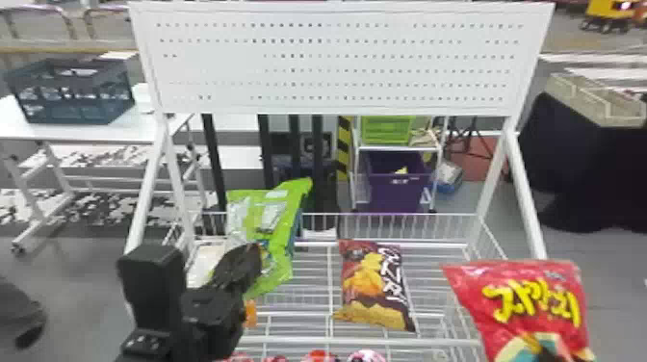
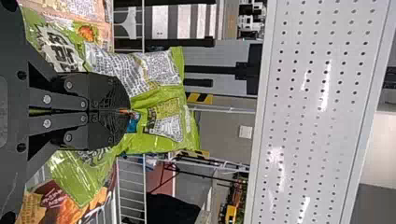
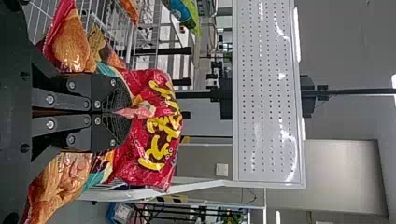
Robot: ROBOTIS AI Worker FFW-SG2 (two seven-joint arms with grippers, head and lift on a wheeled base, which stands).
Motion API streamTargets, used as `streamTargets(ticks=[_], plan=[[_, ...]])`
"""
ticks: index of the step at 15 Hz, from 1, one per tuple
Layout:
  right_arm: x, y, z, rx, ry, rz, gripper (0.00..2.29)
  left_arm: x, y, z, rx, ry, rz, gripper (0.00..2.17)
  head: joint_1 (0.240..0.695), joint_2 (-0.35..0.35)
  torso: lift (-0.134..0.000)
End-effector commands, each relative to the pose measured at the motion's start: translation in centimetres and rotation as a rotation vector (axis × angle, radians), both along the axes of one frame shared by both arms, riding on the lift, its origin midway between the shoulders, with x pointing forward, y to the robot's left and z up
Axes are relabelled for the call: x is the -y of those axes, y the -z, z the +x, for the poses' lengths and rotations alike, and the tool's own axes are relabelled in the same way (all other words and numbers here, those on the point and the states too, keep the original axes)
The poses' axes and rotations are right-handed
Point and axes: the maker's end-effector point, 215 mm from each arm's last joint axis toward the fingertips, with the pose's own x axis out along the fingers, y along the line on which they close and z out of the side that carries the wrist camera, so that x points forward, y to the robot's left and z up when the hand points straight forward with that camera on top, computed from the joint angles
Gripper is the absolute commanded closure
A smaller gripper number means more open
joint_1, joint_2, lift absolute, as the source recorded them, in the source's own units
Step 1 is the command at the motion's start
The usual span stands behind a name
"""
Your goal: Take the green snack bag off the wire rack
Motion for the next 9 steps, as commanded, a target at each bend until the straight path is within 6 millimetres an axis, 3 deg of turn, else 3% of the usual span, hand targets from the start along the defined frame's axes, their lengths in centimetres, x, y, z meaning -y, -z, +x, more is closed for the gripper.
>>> streamTargets(ticks=[1, 5, 9], plan=[[0.0, 0.1, 0.1, 0.0, -0.001, -0.001, 2.18, -2.0, -0.6, -2.4, 0.008, -0.022, 0.015, 1.79, 0.499, 0.0, 0.0], [-0.1, 0.3, 0.2, -0.002, -0.005, 0.0, 2.18, -7.0, -2.8, -6.2, 0.079, -0.093, -0.001, 1.79, 0.499, 0.0, 0.0], [-0.2, 0.4, 0.2, -0.004, -0.007, 0.003, 2.18, -8.5, -2.8, -9.4, 0.096, -0.11, 0.03, 1.79, 0.499, 0.0, 0.0]])
